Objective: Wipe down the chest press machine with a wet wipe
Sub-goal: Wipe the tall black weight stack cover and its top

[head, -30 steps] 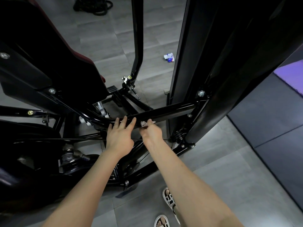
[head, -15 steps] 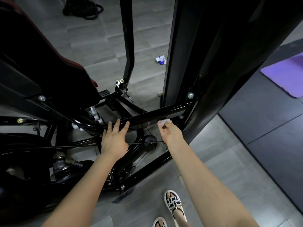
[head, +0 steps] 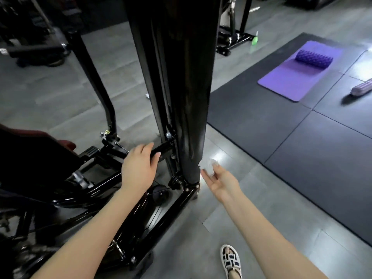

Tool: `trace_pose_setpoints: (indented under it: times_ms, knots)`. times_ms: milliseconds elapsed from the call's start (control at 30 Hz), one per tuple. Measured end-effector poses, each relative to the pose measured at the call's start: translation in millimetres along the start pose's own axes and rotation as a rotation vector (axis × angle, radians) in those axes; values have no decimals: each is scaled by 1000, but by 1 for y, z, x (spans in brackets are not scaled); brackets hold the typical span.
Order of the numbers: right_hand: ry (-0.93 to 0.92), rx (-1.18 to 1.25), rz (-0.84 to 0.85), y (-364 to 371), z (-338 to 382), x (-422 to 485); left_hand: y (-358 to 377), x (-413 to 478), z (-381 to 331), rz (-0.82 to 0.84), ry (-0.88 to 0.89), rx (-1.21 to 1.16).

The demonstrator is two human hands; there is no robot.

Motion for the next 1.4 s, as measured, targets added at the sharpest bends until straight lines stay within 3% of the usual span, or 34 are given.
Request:
trace_pose_setpoints:
  times_ms: [167,300,367,567,800,1133,1267,1400]
  knots:
    - [-82,12,33,14,65,-17,-45,50,-67,-200,4,-170]
    - [-61,29,167,33,108,-22,-70,66,-126,-437,382,49]
    - [-42,17,213,40,131,-24,-77,73,-148,-507,465,160]
    - [47,-105,308,48,208,-14,-101,107,-177,-582,32,205]
    - [29,-444,417,82,273,-10,-115,114,-227,-466,-504,113]
    - [94,-503,677,168,304,19,-143,168,-256,-627,-413,415]
    - [88,-566,709,214,298,44,-144,208,-252,-642,-254,557]
    - [5,-567,737,262,286,73,-149,238,-243,-682,-310,664]
Point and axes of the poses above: each hand's wrist, its own x-axis towards the middle knuckle, its own y-axis out of the palm, z = x × y, the point moved 2 cm from there along x, towards the middle knuckle, and after that the axes turned 14 degrees about x, right-handed, at the moved point
